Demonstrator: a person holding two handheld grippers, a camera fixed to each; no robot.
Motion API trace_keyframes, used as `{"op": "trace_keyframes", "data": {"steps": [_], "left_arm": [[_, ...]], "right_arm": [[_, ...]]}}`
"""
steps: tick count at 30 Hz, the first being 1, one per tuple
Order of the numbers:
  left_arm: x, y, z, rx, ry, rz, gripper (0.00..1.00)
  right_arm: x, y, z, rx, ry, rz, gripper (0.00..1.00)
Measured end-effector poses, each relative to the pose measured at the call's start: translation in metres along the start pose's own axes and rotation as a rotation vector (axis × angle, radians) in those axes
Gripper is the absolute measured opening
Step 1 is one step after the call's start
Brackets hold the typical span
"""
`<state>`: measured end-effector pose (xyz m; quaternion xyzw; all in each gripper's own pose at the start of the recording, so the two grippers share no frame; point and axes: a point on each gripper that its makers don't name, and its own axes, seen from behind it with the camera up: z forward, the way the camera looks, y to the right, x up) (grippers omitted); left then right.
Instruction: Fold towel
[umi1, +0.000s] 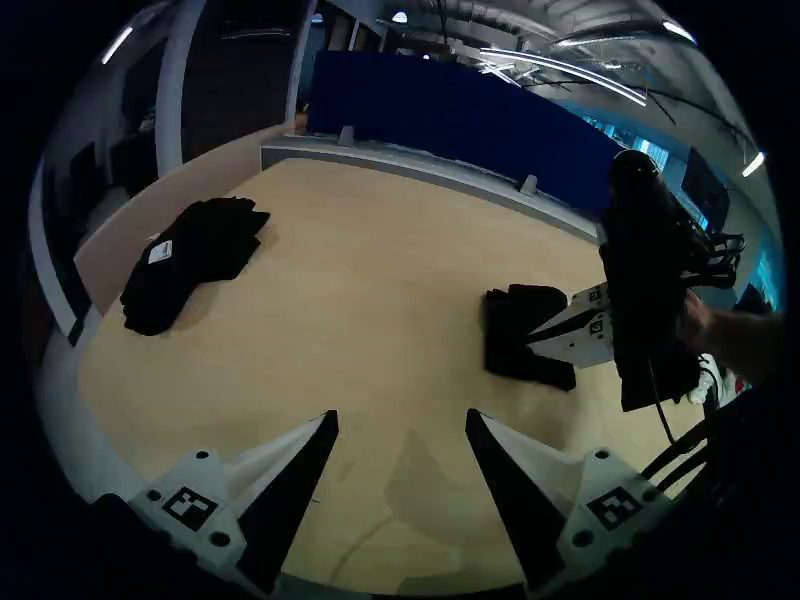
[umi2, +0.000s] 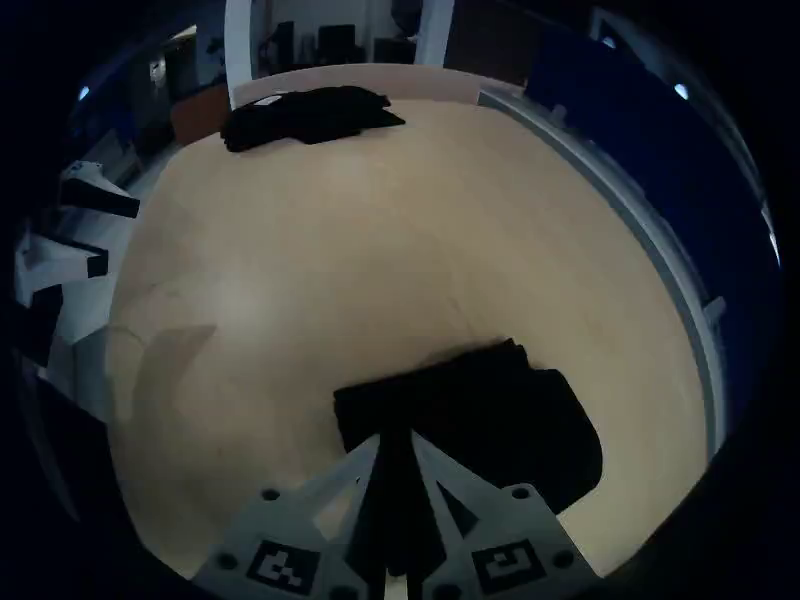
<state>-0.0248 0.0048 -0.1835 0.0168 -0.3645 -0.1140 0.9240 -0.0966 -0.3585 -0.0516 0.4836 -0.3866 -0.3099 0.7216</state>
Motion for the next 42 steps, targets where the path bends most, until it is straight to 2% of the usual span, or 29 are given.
{"op": "trace_keyframes", "data": {"steps": [4, 6, 10, 12, 18, 26, 35, 42], "left_arm": [[-0.001, 0.001, 0.002, -0.006, -0.005, 0.007, 0.95], [-0.001, 0.001, 0.003, -0.007, -0.006, 0.011, 0.95], [-0.001, -0.001, 0.002, -0.008, -0.006, 0.014, 0.95], [0.0, -0.001, 0.002, -0.008, -0.006, 0.012, 0.95], [0.002, -0.002, 0.0, -0.012, -0.003, 0.003, 0.95], [0.004, -0.003, 0.001, -0.014, -0.003, 0.007, 0.95], [0.007, -0.001, 0.004, -0.023, -0.005, 0.01, 0.95], [0.008, 0.003, 0.007, -0.029, -0.006, 0.019, 0.95]], "right_arm": [[0.001, 0.003, -0.005, -0.002, 0.013, 0.029, 0.16], [0.001, 0.005, -0.008, -0.007, 0.022, 0.038, 0.25], [0.003, 0.008, -0.019, -0.016, 0.047, 0.052, 0.51], [0.003, 0.009, -0.024, -0.022, 0.057, 0.06, 0.57], [-0.01, 0.013, -0.033, -0.045, 0.06, 0.1, 0.59], [-0.047, 0.01, -0.04, -0.06, 0.028, 0.175, 0.59], [-0.084, 0.008, -0.048, -0.085, -0.008, 0.224, 0.59], [-0.094, 0.007, -0.048, -0.092, -0.019, 0.238, 0.59]]}}
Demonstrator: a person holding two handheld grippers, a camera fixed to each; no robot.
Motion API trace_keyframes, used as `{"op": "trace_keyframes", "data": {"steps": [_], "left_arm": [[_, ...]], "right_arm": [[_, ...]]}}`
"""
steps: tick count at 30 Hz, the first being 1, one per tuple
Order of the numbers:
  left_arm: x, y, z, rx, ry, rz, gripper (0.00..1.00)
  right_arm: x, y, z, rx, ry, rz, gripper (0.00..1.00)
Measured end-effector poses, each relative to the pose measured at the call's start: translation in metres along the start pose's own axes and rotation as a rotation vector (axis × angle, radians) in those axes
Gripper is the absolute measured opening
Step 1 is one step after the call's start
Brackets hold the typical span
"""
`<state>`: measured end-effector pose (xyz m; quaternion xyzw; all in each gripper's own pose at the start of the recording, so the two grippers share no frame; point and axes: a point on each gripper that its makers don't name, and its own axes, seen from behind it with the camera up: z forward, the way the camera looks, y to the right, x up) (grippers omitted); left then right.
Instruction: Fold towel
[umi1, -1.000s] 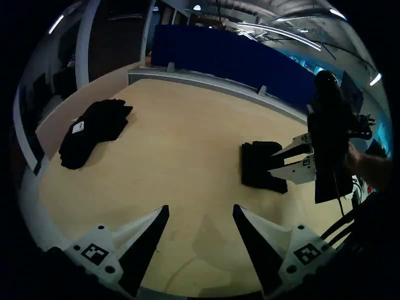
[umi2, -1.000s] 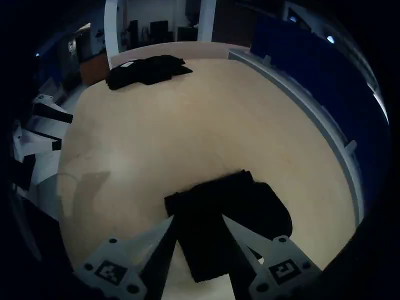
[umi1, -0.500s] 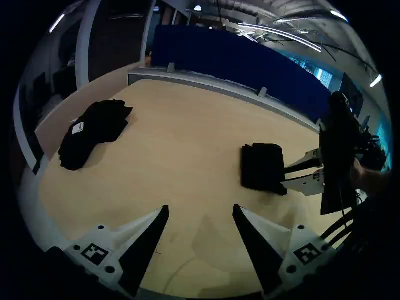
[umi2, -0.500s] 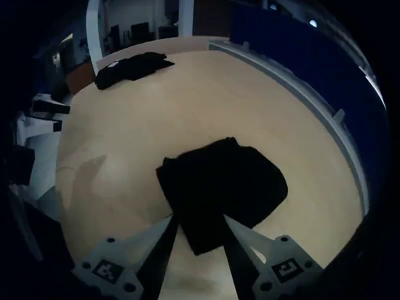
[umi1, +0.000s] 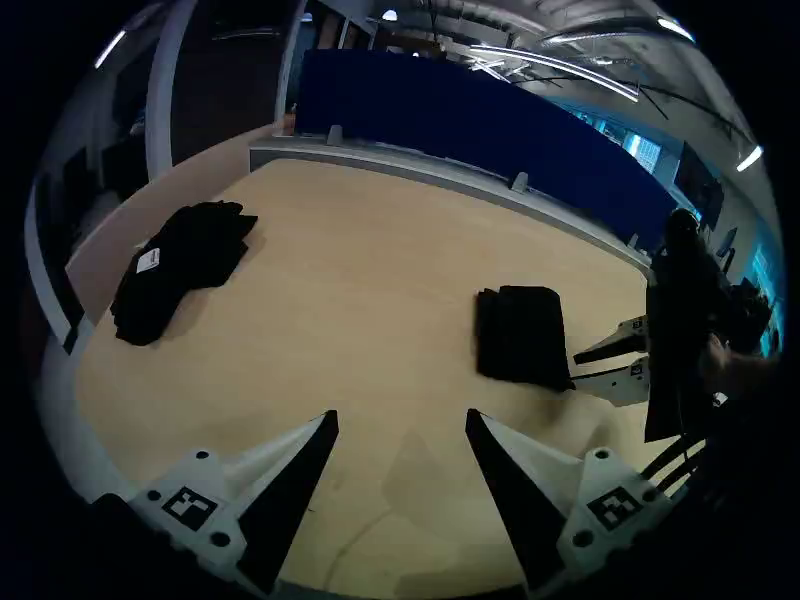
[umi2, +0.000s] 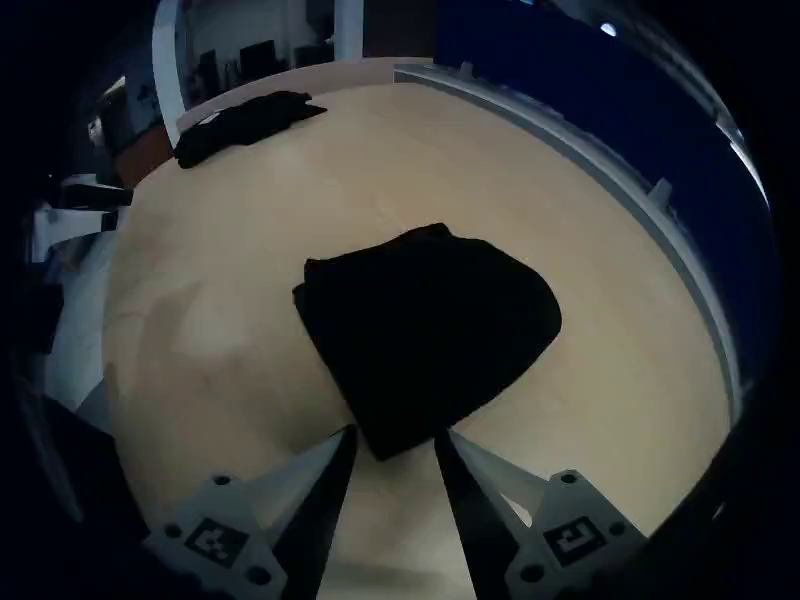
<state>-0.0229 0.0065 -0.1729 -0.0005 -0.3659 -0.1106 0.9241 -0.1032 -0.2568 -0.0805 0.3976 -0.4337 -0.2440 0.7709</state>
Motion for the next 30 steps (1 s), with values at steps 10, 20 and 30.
{"op": "trace_keyframes", "data": {"steps": [10, 20, 30], "left_arm": [[-0.001, 0.0, 0.0, 0.001, -0.002, -0.005, 0.95], [-0.004, 0.001, 0.001, 0.002, -0.005, -0.007, 0.94], [-0.005, 0.002, 0.001, 0.004, -0.006, -0.009, 0.95]], "right_arm": [[-0.016, -0.006, 0.006, 0.002, -0.026, 0.001, 0.58], [-0.018, -0.005, 0.01, -0.007, -0.029, 0.007, 0.45], [-0.021, -0.004, 0.013, -0.013, -0.031, 0.015, 0.23]]}}
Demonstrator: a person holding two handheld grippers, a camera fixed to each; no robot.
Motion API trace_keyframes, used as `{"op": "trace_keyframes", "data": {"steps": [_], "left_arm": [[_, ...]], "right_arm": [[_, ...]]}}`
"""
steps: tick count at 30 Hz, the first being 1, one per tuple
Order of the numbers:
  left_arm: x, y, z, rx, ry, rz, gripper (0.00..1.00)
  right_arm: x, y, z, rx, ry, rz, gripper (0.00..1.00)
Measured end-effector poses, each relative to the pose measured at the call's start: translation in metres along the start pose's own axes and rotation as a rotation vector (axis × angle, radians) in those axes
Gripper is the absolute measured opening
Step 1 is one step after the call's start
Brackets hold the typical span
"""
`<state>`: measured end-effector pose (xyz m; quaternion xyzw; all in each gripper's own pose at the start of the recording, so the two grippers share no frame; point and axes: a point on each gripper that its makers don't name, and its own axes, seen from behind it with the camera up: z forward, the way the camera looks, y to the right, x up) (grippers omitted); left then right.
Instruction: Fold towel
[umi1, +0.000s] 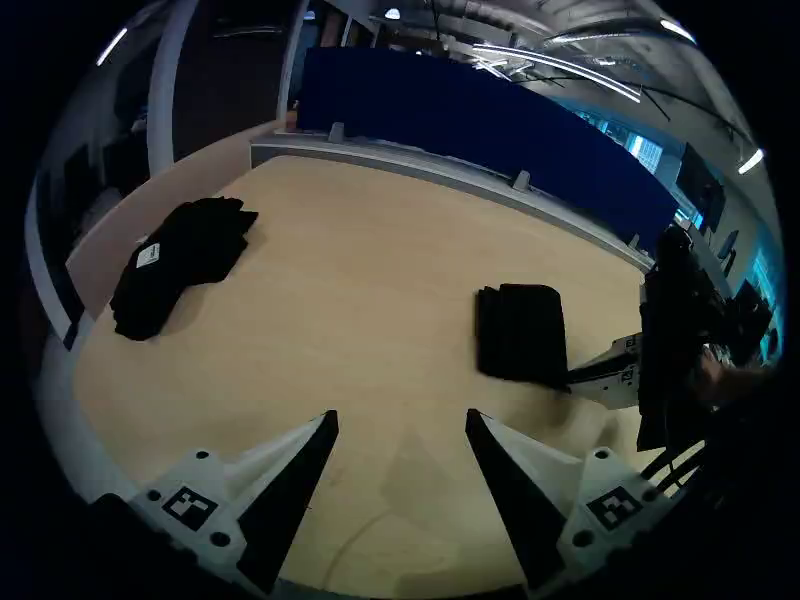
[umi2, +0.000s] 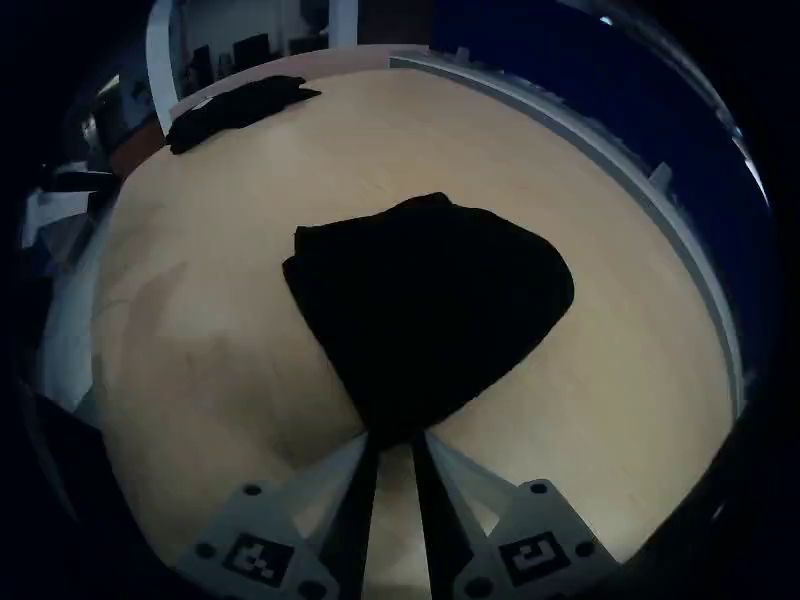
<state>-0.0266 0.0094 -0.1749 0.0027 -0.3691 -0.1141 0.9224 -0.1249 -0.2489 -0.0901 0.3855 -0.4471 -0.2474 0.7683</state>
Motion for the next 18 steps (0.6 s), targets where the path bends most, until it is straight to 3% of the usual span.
{"op": "trace_keyframes", "data": {"steps": [6, 14, 18], "left_arm": [[0.0, 0.001, 0.0, 0.001, 0.0, 0.0, 0.95], [0.003, 0.002, 0.001, -0.002, 0.002, 0.001, 0.95], [0.007, 0.003, 0.002, -0.004, 0.008, 0.005, 0.95]], "right_arm": [[0.0, 0.003, 0.002, -0.004, 0.008, 0.019, 0.08], [0.013, 0.012, -0.008, -0.022, 0.046, 0.019, 0.06], [0.035, 0.02, -0.023, -0.043, 0.099, 0.01, 0.06]]}}
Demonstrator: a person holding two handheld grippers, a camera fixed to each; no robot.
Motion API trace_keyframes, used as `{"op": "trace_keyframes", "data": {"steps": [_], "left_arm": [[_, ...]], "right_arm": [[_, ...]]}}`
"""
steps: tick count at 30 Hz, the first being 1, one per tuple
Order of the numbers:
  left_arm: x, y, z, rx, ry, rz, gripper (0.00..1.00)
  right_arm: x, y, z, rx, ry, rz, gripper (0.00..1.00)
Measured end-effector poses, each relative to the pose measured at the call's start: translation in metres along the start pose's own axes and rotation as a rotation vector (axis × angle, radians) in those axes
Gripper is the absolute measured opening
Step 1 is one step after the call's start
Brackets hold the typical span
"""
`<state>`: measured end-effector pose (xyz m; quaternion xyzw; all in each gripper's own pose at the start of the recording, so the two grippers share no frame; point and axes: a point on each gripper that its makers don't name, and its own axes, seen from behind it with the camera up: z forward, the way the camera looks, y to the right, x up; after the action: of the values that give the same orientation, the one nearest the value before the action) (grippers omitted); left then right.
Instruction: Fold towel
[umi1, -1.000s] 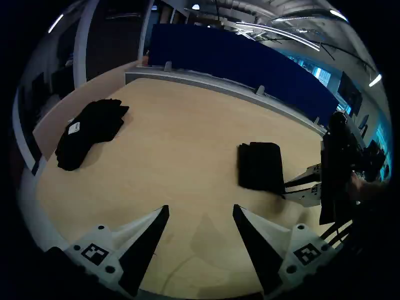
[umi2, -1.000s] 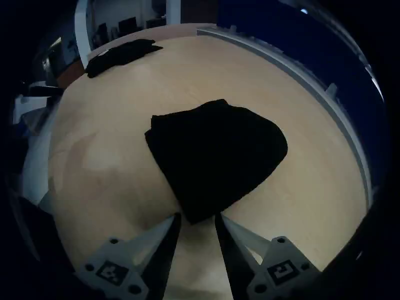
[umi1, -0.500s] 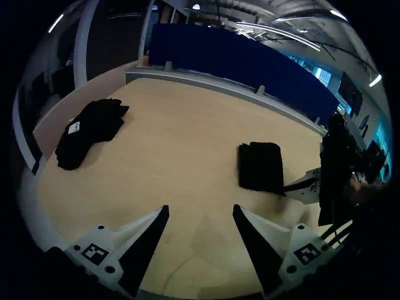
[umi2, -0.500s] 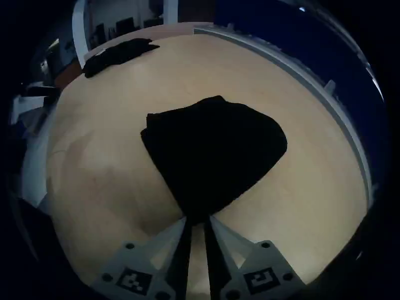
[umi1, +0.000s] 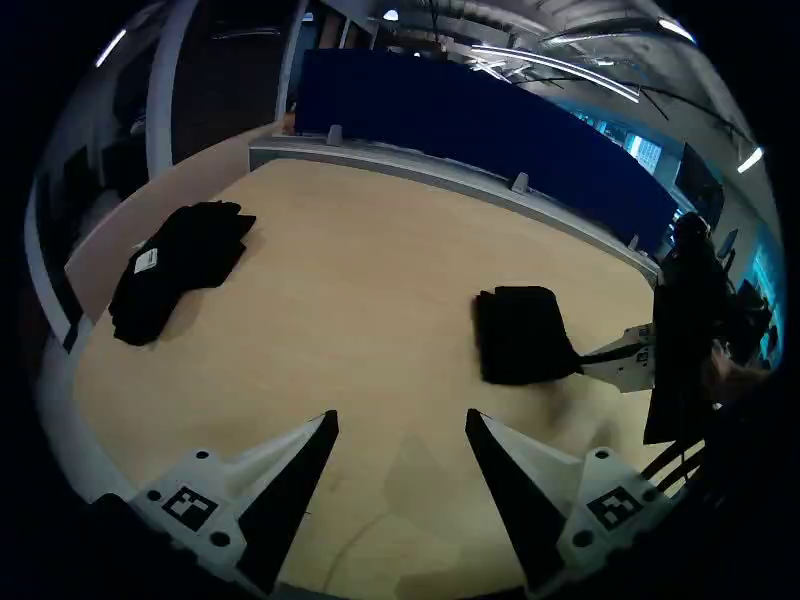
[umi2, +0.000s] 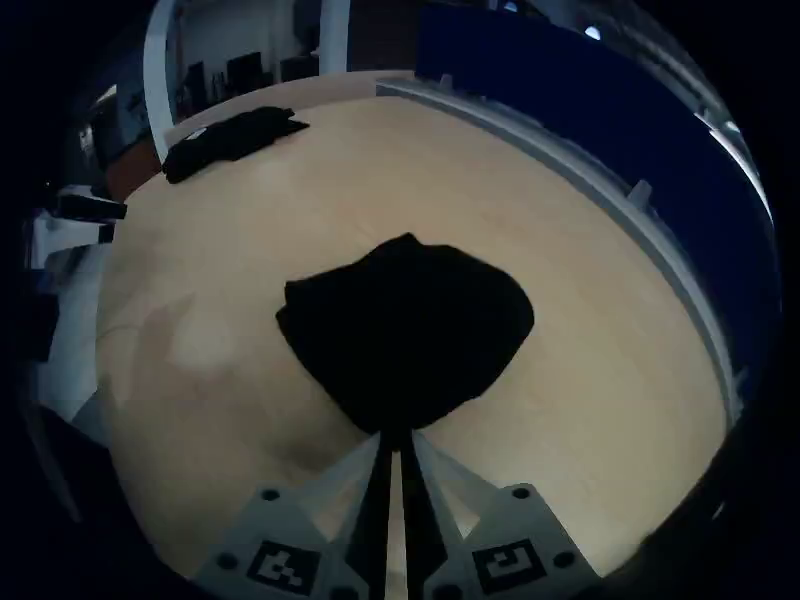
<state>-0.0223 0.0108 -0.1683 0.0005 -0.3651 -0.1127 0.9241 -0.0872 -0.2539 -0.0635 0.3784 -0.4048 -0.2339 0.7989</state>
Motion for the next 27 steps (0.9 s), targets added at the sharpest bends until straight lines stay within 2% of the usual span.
{"op": "trace_keyframes", "data": {"steps": [5, 14, 20, 27], "left_arm": [[0.01, 0.002, 0.001, -0.005, 0.016, 0.004, 0.95], [0.029, 0.011, 0.0, -0.021, 0.043, 0.021, 0.95], [0.033, 0.02, 0.0, -0.037, 0.047, 0.028, 0.95], [0.037, 0.029, 0.0, -0.054, 0.05, 0.04, 0.95]], "right_arm": [[0.043, 0.014, -0.025, -0.034, 0.087, -0.022, 0.06], [0.11, 0.028, -0.082, -0.077, 0.225, -0.068, 0.06], [0.121, 0.037, -0.102, -0.092, 0.255, -0.058, 0.06], [0.112, 0.054, -0.117, -0.117, 0.25, -0.043, 0.06]]}}
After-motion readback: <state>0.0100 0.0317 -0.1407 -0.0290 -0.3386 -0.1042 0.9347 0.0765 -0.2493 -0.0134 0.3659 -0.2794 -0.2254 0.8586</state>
